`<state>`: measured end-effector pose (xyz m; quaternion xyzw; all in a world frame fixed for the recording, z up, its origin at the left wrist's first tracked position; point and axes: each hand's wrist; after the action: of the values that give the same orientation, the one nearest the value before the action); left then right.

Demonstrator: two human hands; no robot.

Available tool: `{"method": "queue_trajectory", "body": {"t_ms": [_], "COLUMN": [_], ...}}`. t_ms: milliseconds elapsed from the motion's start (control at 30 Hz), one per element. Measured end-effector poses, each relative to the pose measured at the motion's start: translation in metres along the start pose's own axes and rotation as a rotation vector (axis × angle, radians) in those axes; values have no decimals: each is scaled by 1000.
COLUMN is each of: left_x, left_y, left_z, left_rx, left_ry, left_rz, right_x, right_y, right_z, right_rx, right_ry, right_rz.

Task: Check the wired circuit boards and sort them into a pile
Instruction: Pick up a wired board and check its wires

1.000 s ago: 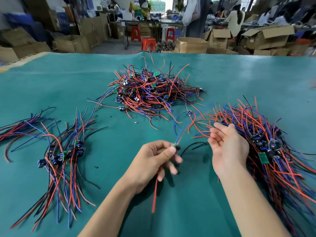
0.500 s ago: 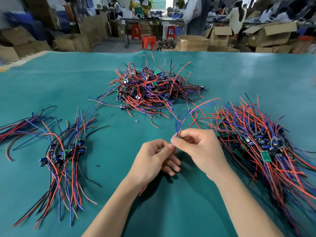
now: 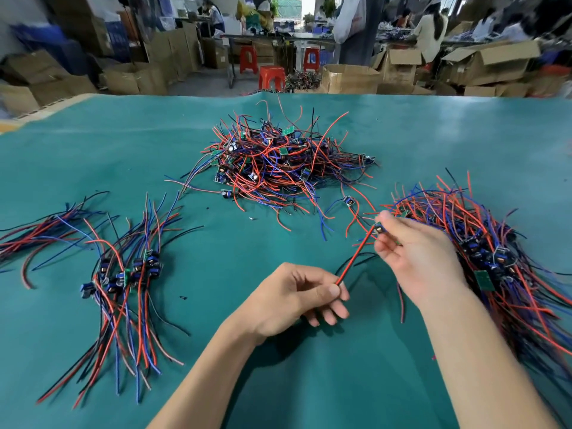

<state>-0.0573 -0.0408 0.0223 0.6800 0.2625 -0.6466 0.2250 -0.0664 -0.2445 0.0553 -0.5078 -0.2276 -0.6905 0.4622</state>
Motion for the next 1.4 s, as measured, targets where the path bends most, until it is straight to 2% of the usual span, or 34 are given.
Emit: {"method": "queue_trajectory", "body": {"t_ms": [200, 267, 333, 433, 500, 600, 667, 767, 833, 900, 933, 1000, 1067, 1200, 1333, 1400], "left_x": [1, 3, 1, -3, 0, 6, 2, 2, 5, 7, 6, 6, 7, 6, 6, 6], "left_y": [-3, -2, 0, -1, -2, -2, 0, 2, 4, 5, 5, 6, 6, 5, 5, 4], "left_z": [-5, -5, -3, -1, -2, -5, -4, -4, -5, -4, -4, -4, -5, -5, -6, -6], "left_rx": [29, 10, -32, -95, -159, -177, -110, -100, -97, -88, -87, -87, -87, -94, -99, -97], "left_ry": [73, 102, 79, 72, 117, 149, 142, 4, -50, -67, -76, -88, -106, -119, -135, -143], "left_rz": [25, 1, -18, -42, -78, -60, -40, -18, -29, -27, -26, -23, -25, -31, -34, -34], "right_x": [28, 40, 39, 11, -11, -29, -28, -9, 4, 11, 10, 4, -5, -16, -27, -31], "right_y": [-12, -20, -30, -44, -47, -34, -12, 32, 63, 93, 105, 117, 122, 121, 123, 127], "right_z": [24, 44, 77, 140, 176, 206, 203, 168, 134, 99, 83, 60, 49, 69, 97, 102], "right_rx": [-42, 12, 202, 470, 537, 609, 528, 249, 38, -59, -29, 157, 267, 180, 194, 142], "right_ry": [14, -24, -158, -386, -581, -1030, -1249, -1322, -1372, -1464, -1520, -1634, -1678, -1539, -1406, -1396], "right_rz": [-231, -340, -354, -266, -245, -325, -433, -518, -503, -433, -380, -277, -272, -457, -334, -315]}}
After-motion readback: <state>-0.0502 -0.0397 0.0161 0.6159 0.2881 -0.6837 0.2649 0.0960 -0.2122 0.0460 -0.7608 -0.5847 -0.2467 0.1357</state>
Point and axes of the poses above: each hand's wrist, its own y-axis towards the middle knuckle, its own z-axis out of the palm, x = y × z, and after that the axes turned 3 degrees about x, right-handed
